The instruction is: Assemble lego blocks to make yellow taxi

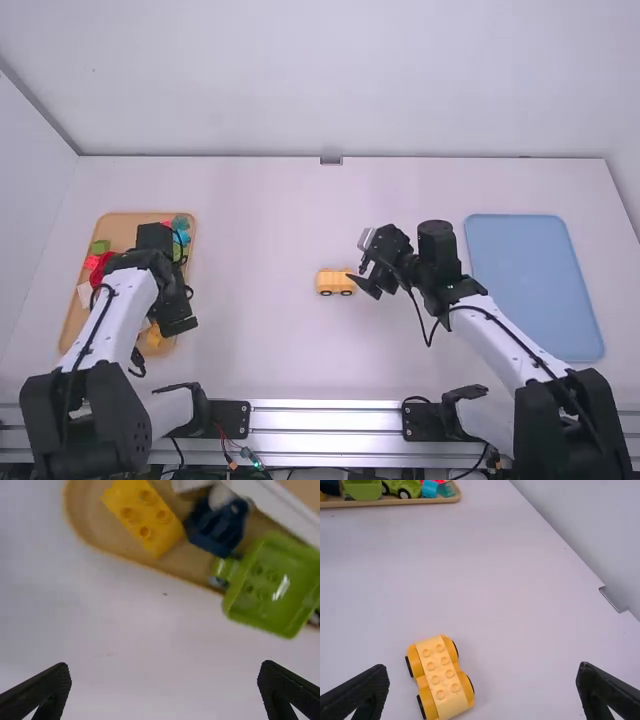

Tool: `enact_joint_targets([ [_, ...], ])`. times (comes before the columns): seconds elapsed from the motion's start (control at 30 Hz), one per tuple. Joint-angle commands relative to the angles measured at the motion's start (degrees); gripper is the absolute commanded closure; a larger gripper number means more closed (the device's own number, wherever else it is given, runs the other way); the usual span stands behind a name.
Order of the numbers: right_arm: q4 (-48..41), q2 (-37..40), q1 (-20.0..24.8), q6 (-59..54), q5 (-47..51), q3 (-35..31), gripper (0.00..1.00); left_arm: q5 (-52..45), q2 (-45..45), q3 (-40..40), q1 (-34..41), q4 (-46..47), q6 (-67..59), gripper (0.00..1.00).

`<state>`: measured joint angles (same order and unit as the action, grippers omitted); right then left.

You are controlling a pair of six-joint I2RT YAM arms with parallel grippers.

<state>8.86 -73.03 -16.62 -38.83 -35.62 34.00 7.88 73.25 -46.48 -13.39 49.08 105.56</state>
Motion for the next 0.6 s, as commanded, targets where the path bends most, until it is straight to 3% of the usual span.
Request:
enact_joint_targets([
  [0.0,0.3,0.7,-0.3,1.9,-0.3,-0.4,0.02,5.9,-1.3,0.1,-0.5,-0.1,15.1,0.01],
  [0.37,2.0,0.7,-0.3,3.1,-0.3,-0.4,0.01,15.6,-1.3,0.1,-0.3,-1.1,14.6,0.01],
  [0.47,2.5,0.7,-0.4,3.6,-0.3,-0.4,0.02,15.5,-1.3,0.1,-1.4,-2.0,15.3,0.26],
  [0.57,3.8,0.7,-0.7,6.3,-0.3,-0.4,0.01,13.4,-1.3,0.1,-3.0,-0.8,15.3,0.19],
])
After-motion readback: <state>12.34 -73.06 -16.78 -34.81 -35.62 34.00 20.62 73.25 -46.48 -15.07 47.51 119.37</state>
